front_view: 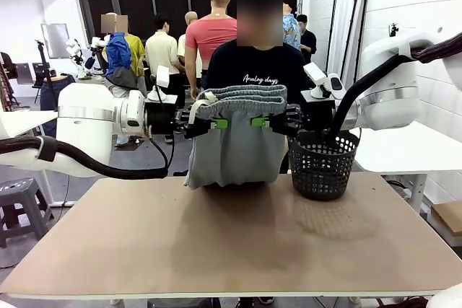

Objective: Fold the training pants.
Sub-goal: Release the ends of the Training pants and then grab the overlapped ends.

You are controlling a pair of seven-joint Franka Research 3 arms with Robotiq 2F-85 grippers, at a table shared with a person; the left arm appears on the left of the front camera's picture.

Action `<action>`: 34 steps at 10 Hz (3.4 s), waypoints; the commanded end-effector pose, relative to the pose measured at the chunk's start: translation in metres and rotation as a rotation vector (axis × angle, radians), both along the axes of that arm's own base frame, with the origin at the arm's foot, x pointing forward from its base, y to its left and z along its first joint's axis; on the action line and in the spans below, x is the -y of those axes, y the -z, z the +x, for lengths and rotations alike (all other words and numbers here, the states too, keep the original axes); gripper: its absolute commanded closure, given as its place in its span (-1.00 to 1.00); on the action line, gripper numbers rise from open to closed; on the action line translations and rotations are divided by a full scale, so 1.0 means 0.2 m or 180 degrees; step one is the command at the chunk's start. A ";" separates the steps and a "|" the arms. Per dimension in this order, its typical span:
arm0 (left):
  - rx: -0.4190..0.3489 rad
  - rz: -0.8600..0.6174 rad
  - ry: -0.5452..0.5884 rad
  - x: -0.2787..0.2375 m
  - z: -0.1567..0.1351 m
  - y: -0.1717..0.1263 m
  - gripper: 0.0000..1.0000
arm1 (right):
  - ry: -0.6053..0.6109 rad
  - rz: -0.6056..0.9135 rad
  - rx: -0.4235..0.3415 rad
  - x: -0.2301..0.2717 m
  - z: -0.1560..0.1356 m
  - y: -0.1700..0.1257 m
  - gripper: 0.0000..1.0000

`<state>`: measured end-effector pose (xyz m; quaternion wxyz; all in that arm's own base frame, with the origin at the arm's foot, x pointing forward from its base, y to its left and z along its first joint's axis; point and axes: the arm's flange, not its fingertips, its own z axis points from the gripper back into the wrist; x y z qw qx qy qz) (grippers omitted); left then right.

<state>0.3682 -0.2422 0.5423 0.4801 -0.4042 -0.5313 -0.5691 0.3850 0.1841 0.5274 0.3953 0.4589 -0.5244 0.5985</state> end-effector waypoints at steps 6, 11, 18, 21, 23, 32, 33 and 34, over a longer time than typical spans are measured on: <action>-0.0014 -0.0056 -0.0030 0.00 -0.02 -0.01 1.00 | 0.0006 0.0058 -0.0011 -0.01 -0.01 -0.01 1.00; -0.0014 -0.0056 -0.0030 0.00 -0.02 -0.01 1.00 | 0.0006 0.0058 -0.0011 -0.01 -0.01 -0.01 1.00; -0.0014 -0.0056 -0.0030 0.00 -0.02 -0.01 1.00 | 0.0006 0.0058 -0.0011 -0.01 -0.01 -0.01 1.00; -0.0014 -0.0056 -0.0030 0.00 -0.02 -0.01 1.00 | 0.0006 0.0058 -0.0011 -0.01 -0.01 -0.01 1.00; -0.0014 -0.0056 -0.0030 0.00 -0.02 -0.01 1.00 | 0.0006 0.0058 -0.0011 -0.01 -0.01 -0.01 1.00; -0.0014 -0.0056 -0.0030 0.00 -0.02 -0.01 1.00 | 0.0006 0.0058 -0.0011 -0.01 -0.01 -0.01 1.00; -0.0014 -0.0056 -0.0030 0.00 -0.02 -0.01 1.00 | 0.0006 0.0058 -0.0011 -0.01 -0.01 -0.01 1.00; -0.0014 -0.0056 -0.0030 0.00 -0.02 -0.01 1.00 | 0.0006 0.0058 -0.0011 -0.01 -0.01 -0.01 1.00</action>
